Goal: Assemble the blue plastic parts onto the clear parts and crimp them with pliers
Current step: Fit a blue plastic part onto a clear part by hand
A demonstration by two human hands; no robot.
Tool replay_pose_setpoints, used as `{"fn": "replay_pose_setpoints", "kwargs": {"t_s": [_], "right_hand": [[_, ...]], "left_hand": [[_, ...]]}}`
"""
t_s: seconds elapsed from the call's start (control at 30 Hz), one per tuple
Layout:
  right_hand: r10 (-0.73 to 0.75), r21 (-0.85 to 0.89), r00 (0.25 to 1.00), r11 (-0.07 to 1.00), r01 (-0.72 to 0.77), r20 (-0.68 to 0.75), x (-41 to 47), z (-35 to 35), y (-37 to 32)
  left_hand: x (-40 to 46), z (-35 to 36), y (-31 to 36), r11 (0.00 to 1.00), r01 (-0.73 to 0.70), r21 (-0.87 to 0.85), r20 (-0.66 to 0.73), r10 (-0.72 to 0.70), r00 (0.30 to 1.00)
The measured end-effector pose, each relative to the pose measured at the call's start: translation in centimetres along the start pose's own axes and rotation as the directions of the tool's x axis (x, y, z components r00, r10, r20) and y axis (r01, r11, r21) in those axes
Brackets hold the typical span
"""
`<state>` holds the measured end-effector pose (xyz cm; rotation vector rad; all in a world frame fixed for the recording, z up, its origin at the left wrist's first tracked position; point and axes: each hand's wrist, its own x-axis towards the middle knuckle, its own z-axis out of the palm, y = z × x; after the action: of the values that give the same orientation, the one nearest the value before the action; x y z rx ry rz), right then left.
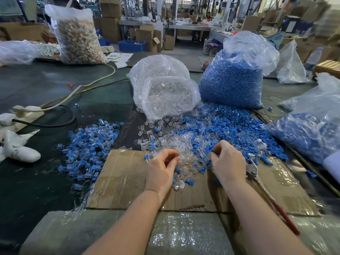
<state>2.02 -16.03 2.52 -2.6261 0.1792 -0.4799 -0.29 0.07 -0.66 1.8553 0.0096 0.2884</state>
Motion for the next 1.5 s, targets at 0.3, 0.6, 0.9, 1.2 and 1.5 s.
{"fn": "replay_pose_setpoints", "kwargs": {"t_s": [0.3, 0.6, 0.9, 1.2, 1.5], "right_hand": [[-0.229, 0.378, 0.972, 0.906, 0.191, 0.06, -2.1, 0.1, -2.5], [-0.281, 0.271, 0.959, 0.926, 0.264, 0.026, -3.1, 1.0, -3.5], [-0.322, 0.17, 0.947, 0.934, 0.315, 0.016, -3.3, 1.7, -4.0], [-0.317, 0.217, 0.946, 0.93, 0.296, 0.071, -3.0, 1.3, -3.7], [-0.333, 0.226, 0.932, 0.928, 0.297, 0.142, -2.9, 1.0, -4.0]], "left_hand": [[-0.1, -0.2, 0.2, 0.999, 0.005, -0.053, 0.012, -0.005, 1.0], [-0.1, -0.4, 0.4, 0.998, 0.015, -0.069, 0.012, -0.014, 1.0], [0.0, -0.3, 0.3, 0.996, 0.031, -0.081, 0.036, -0.028, 0.999], [0.1, -0.4, 0.5, 0.993, 0.042, -0.107, 0.03, -0.039, 0.999], [0.2, -0.3, 0.2, 0.991, 0.037, -0.125, 0.022, -0.034, 0.999]]}}
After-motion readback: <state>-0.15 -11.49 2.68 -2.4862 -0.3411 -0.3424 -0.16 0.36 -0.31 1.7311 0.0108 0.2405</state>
